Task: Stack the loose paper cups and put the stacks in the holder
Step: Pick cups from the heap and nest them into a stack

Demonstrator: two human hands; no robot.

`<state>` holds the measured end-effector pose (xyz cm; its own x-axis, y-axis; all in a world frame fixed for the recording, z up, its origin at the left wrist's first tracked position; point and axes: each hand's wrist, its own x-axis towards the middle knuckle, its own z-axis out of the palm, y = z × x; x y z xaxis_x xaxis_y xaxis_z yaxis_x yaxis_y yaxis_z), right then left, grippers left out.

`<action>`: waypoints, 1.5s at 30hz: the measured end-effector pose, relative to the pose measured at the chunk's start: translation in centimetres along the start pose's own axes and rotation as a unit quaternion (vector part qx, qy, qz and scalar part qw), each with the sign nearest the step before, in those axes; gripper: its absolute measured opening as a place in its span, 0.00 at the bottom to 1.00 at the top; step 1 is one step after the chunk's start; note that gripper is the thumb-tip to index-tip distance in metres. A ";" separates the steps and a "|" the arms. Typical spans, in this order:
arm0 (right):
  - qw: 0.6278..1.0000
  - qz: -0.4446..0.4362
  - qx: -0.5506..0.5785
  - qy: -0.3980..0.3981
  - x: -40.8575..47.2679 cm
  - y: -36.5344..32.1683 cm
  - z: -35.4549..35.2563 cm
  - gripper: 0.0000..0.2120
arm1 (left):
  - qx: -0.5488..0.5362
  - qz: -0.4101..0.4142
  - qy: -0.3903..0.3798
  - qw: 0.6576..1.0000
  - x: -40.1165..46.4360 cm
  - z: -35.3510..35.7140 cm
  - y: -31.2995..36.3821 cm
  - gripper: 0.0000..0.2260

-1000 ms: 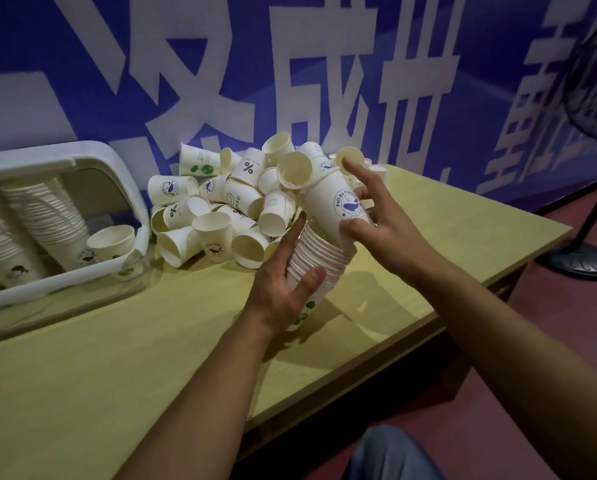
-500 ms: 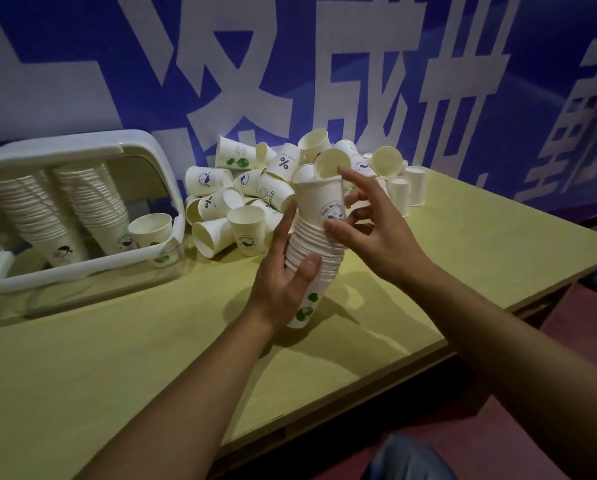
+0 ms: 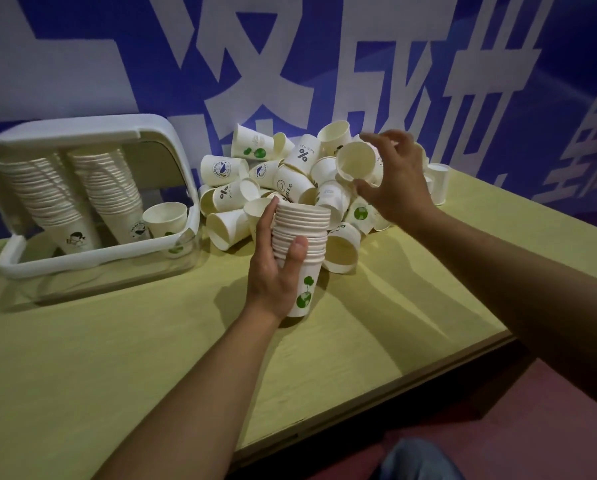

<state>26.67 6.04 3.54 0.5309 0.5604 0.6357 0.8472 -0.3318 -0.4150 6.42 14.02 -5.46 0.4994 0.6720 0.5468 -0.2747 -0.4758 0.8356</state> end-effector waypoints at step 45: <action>0.952 -0.120 0.107 -0.259 -5.4 -2.9 -1.5 0.40 | 0.056 0.041 -0.024 0.997 -1.5 0.2 0.9 0.29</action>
<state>21.36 2.84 2.25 0.1939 0.9181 0.3456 0.8896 -0.0161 -0.4565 5.61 12.49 -5.54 0.5185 0.6014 0.6078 -0.2236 -0.5907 0.7753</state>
